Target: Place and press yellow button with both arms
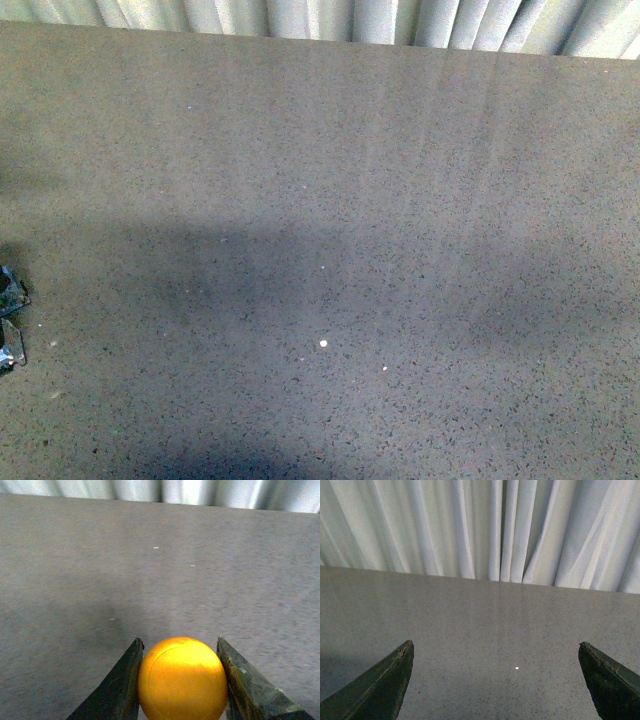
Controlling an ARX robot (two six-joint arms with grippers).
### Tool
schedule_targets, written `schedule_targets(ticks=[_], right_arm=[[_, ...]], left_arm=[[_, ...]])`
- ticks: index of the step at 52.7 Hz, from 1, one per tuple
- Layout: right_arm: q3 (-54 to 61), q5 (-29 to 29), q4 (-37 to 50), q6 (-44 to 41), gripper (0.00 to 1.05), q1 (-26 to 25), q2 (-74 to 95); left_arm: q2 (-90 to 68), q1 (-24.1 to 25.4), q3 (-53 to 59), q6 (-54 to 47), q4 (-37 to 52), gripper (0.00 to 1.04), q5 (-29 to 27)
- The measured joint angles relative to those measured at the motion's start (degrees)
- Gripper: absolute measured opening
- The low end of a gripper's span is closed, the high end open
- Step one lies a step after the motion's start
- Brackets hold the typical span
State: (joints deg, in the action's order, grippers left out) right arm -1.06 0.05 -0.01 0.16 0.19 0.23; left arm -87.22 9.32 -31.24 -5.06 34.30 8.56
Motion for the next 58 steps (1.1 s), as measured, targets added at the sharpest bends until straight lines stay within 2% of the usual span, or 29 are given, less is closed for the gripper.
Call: schedule_targets(ticks=[15,22,31,58], right_arm=[[0.0,0.0,0.0,0.0,0.96,0.0,0.0],[0.0,0.0,0.0,0.0,0.96,0.0,0.0],[0.0,0.0,0.0,0.0,0.96,0.0,0.0],[0.0,0.0,0.0,0.0,0.96,0.0,0.0]], left_arm=[[-11.4,-27.0,-4.8,7.2,5.4,0.35,-8.0],[-18.7,-35.7,-9.4,9.3,7.0,0.35,-10.3],[-24.7,-40.9,-12.8,9.3,7.4,0.35,-12.0],[-32.0,-46.4,-15.5,11.8,9.6,0.35,-14.5]])
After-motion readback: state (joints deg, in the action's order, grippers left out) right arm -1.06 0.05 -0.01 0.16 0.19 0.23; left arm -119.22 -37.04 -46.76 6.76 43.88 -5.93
